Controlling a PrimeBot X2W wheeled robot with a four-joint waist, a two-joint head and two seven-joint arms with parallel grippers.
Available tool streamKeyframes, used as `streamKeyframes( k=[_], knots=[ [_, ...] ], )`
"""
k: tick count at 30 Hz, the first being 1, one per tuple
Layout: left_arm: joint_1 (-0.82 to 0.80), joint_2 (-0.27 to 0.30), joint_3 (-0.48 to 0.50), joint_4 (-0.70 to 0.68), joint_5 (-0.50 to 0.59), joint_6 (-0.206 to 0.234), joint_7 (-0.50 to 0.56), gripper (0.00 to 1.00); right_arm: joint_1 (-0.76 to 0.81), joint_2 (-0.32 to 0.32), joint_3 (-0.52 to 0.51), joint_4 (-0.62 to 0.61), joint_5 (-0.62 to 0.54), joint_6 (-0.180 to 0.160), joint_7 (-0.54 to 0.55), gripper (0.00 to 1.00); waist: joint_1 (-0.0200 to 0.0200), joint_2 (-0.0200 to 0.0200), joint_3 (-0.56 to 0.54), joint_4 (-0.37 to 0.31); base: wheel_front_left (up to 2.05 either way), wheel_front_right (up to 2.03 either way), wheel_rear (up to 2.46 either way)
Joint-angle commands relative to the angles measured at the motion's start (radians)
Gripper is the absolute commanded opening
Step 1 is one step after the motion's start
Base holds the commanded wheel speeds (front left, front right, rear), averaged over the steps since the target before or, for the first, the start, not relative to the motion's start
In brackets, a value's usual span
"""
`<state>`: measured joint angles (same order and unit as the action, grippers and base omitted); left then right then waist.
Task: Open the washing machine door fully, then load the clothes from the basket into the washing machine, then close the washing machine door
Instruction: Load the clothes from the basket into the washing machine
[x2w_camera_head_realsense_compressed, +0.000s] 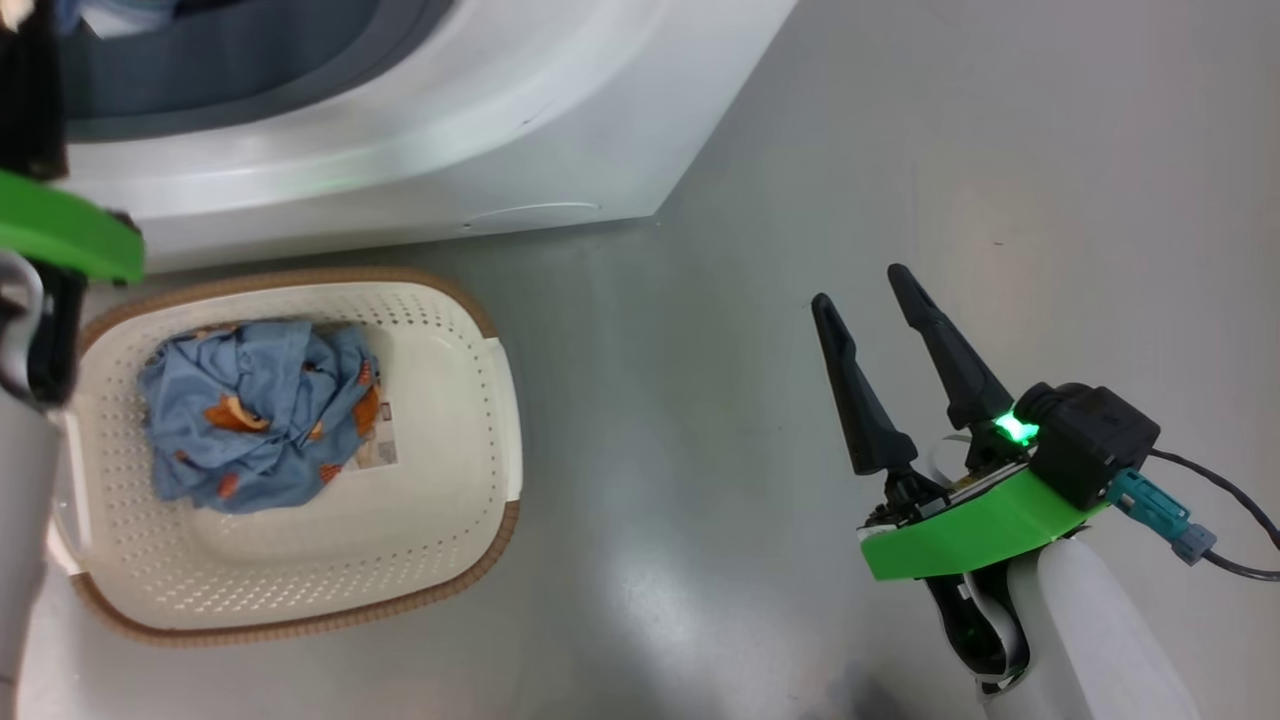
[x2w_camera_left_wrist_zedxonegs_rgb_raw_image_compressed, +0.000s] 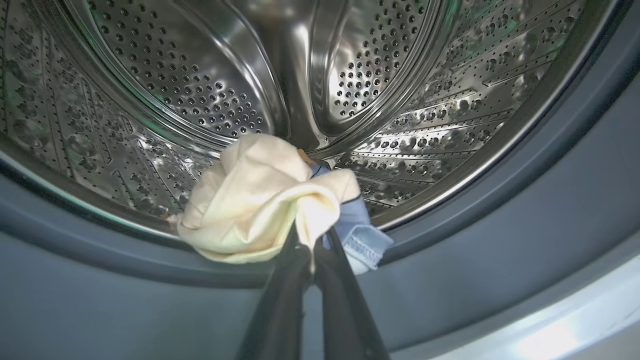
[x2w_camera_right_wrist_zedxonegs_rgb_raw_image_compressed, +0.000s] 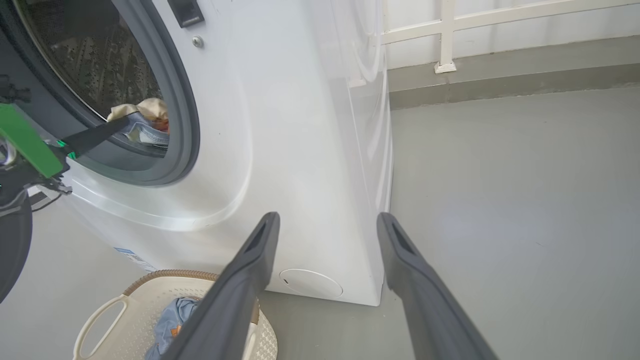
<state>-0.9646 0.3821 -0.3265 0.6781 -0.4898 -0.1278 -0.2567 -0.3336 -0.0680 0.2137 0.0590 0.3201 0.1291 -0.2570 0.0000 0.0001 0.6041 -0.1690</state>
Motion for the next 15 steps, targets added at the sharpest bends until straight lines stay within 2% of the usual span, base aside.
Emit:
streamKeyframes(
  k=[1, 9, 15],
  knots=[
    [-0.048, 0.058, 0.007, 0.015, -0.017, -0.003, -0.005, 0.0, 0.004, 0.005, 0.026, -0.018, 0.013, 0.002, -0.005, 1.0, 0.0, -0.0001, 0.001, -0.016, 0.0, 0.0, 0.0],
    [-0.224, 0.081, -0.129, 0.205, -0.09, -0.003, 0.015, 0.0, 0.001, 0.011, 0.056, -0.012, 0.024, 0.002, -0.005, 1.0, 0.0, -0.0001, 0.009, -0.063, 0.0, 0.0, 0.0],
    [-0.363, 0.114, -0.147, 0.262, -0.1, -0.002, -0.002, 0.0, -0.008, 0.015, 0.071, -0.015, 0.028, 0.002, -0.005, 1.0, 0.0, -0.0001, 0.027, -0.094, 0.0, 0.0, 0.0]
  ],
)
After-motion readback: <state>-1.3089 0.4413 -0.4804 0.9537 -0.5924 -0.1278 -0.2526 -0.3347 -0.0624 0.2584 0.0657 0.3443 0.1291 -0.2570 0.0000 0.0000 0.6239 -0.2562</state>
